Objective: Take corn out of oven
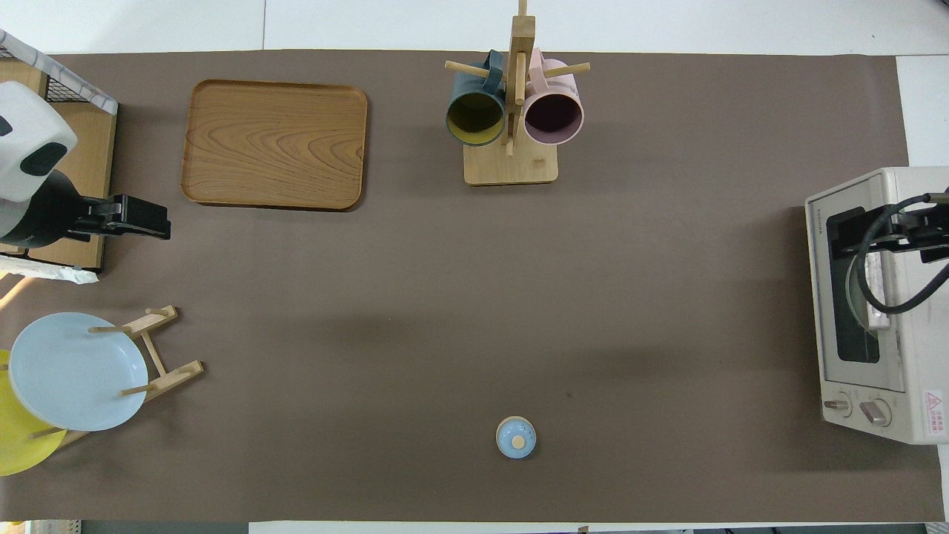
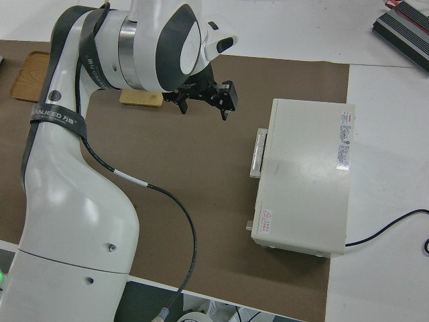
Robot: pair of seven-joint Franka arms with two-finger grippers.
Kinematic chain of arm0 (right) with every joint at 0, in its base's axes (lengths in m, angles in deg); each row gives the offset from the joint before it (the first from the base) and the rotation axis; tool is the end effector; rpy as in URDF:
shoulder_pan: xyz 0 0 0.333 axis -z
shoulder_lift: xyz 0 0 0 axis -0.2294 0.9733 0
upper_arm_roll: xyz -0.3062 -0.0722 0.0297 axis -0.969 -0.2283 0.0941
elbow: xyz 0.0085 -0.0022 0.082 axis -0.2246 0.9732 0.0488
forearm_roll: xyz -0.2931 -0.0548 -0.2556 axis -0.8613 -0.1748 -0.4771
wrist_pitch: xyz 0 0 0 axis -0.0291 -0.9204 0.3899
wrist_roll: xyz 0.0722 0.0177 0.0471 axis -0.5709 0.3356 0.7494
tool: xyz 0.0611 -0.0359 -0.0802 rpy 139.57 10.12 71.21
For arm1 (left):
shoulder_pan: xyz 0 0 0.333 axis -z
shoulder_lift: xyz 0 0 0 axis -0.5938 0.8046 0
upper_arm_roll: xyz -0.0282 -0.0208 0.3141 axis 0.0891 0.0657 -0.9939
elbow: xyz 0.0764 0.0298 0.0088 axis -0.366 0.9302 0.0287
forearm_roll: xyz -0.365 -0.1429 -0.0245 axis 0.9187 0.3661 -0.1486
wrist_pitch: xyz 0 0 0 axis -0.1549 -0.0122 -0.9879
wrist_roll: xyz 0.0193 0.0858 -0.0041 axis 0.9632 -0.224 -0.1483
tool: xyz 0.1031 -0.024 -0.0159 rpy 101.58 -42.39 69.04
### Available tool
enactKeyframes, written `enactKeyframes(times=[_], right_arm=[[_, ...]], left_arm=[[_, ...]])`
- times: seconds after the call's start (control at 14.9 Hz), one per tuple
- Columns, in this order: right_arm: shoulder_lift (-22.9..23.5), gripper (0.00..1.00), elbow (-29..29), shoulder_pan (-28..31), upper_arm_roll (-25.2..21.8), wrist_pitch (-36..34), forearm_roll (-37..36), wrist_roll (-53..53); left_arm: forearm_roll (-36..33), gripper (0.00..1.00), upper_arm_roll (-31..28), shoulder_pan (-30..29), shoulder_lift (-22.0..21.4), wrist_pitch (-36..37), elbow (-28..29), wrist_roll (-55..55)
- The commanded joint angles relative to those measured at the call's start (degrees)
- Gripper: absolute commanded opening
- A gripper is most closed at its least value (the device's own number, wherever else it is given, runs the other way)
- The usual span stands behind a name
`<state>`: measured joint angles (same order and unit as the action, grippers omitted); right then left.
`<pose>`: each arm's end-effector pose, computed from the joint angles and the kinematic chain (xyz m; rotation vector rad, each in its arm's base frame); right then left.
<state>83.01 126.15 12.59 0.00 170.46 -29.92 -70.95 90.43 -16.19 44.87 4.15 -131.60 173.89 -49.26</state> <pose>0.5348 -0.0212 0.6141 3.1305 -0.1035 -0.1595 0.5457 -0.0720 0.5856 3.1137 -0.0961 0.0181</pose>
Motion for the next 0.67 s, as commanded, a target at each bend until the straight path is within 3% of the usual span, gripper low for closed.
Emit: enactKeyframes(times=[0.0,0.54,0.6], right_arm=[[0.0,1.0,-0.37,0.06,0.08,-0.51,0.75,-0.65],[-0.96,1.0,1.56,0.32,0.17,-0.6,0.92,-0.21],[-1.05,0.85,2.08,0.49,0.17,0.36,0.92,-0.12]], left_arm=[[-0.97,1.0,0.45,-0.71,-0.69,-0.12,0.38,0.25],[-0.97,1.0,0.45,-0.71,-0.69,-0.12,0.38,0.25],[-0.97,1.0,0.45,-0.71,-0.69,-0.12,0.38,0.25]])
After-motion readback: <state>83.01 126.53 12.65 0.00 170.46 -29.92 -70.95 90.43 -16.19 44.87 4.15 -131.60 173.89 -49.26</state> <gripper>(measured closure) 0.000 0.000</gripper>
